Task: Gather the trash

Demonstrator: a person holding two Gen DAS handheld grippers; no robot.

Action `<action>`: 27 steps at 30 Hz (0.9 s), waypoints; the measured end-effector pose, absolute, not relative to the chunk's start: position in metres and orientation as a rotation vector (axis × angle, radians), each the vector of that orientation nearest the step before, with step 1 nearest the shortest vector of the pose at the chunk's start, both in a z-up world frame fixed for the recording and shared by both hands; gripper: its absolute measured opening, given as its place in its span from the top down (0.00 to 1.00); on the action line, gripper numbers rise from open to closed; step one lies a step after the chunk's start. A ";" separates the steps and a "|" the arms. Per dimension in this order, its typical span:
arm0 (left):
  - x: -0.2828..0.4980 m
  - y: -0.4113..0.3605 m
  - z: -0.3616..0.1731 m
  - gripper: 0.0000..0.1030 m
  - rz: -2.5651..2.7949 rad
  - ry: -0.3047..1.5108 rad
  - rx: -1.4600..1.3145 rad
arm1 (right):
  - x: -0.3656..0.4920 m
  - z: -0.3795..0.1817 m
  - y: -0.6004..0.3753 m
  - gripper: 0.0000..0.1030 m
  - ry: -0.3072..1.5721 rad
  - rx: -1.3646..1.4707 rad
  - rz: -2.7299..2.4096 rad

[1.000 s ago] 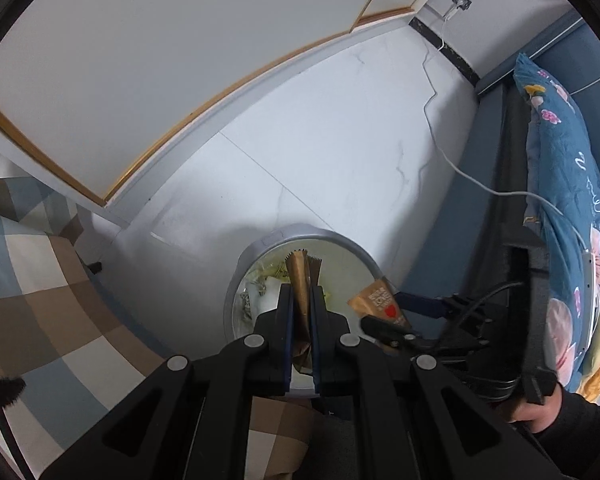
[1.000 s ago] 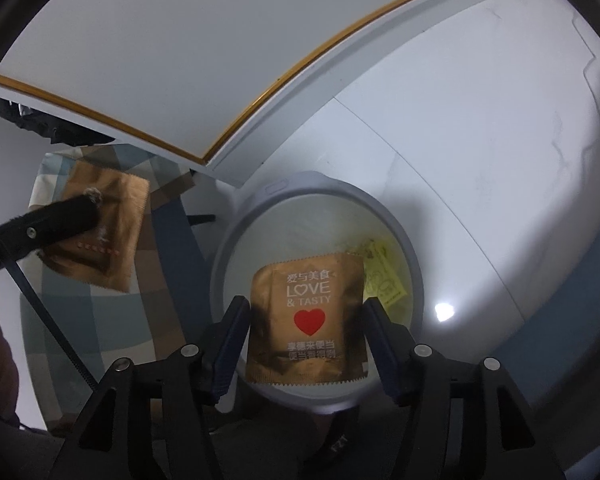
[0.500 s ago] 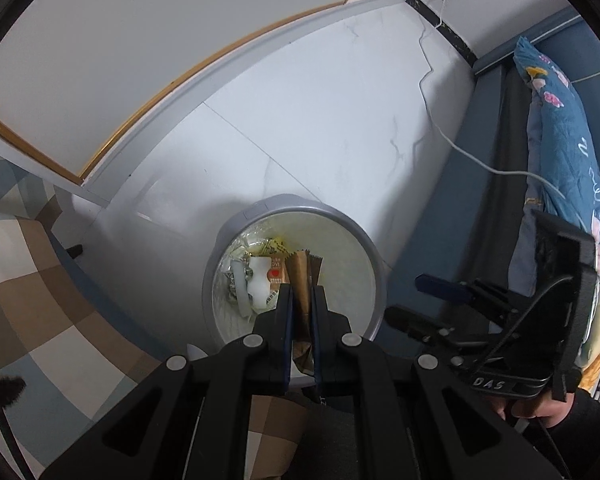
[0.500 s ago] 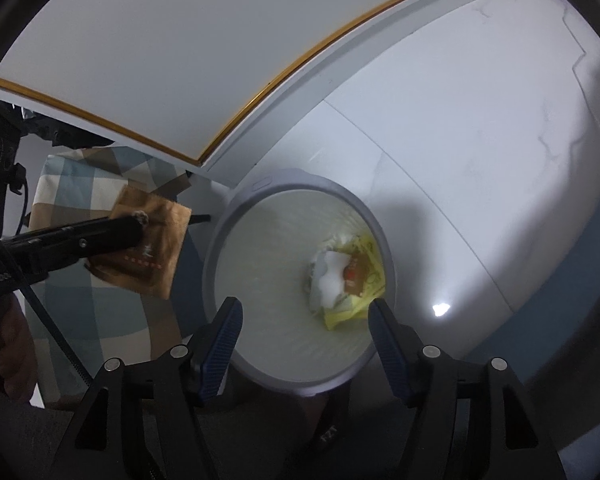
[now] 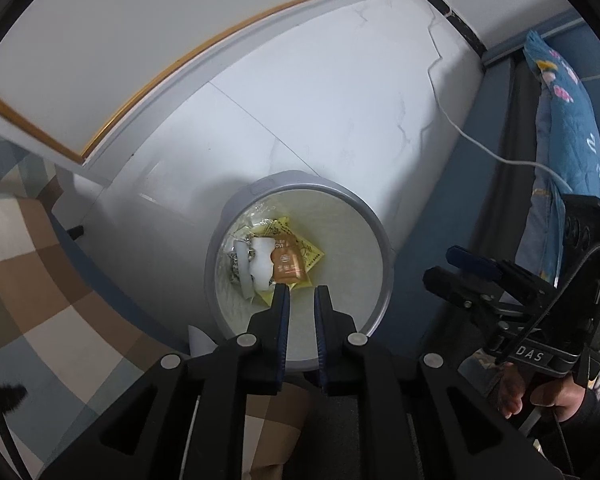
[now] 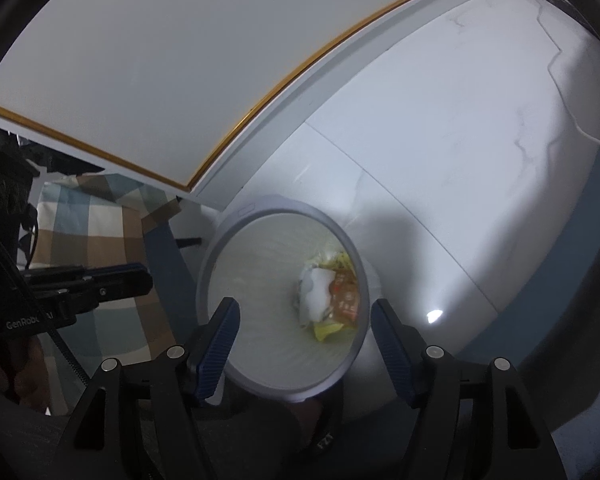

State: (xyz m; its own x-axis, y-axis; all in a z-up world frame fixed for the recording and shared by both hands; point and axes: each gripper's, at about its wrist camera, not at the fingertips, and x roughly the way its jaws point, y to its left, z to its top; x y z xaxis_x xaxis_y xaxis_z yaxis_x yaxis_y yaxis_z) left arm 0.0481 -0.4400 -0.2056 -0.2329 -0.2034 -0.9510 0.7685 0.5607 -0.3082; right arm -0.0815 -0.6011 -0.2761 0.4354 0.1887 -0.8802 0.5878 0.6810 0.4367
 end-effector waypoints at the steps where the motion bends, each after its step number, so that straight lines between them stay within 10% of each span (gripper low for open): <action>1: 0.049 -0.439 -0.204 0.89 -0.965 1.547 0.489 | -0.082 -0.274 -0.601 0.34 1.117 0.822 -0.288; 27: 0.050 -0.406 -0.140 0.34 -0.814 1.210 0.467 | -0.076 -0.208 -0.586 0.14 0.999 0.738 -0.263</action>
